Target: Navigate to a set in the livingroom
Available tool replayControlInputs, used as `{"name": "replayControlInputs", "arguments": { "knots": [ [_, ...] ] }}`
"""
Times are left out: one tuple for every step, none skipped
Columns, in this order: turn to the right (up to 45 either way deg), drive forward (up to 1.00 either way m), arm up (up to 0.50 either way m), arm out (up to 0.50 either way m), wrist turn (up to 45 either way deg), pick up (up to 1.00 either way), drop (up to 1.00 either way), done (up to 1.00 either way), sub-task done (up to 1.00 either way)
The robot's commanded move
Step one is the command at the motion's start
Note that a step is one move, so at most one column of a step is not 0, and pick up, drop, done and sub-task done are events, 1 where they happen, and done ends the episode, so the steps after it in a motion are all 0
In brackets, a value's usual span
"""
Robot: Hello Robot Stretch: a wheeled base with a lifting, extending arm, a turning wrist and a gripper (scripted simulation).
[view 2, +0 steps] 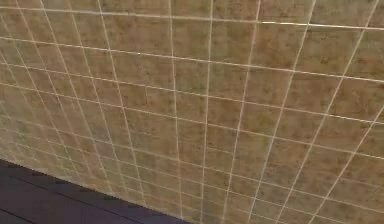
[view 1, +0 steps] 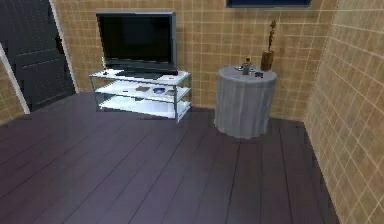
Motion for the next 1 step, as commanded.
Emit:
{"name": "replayControlInputs", "arguments": {
  "knots": [
    [0.0, 1.0, 0.0, 0.0, 0.0, 0.0, 0.0, 0.0, 0.0]
  ]
}}
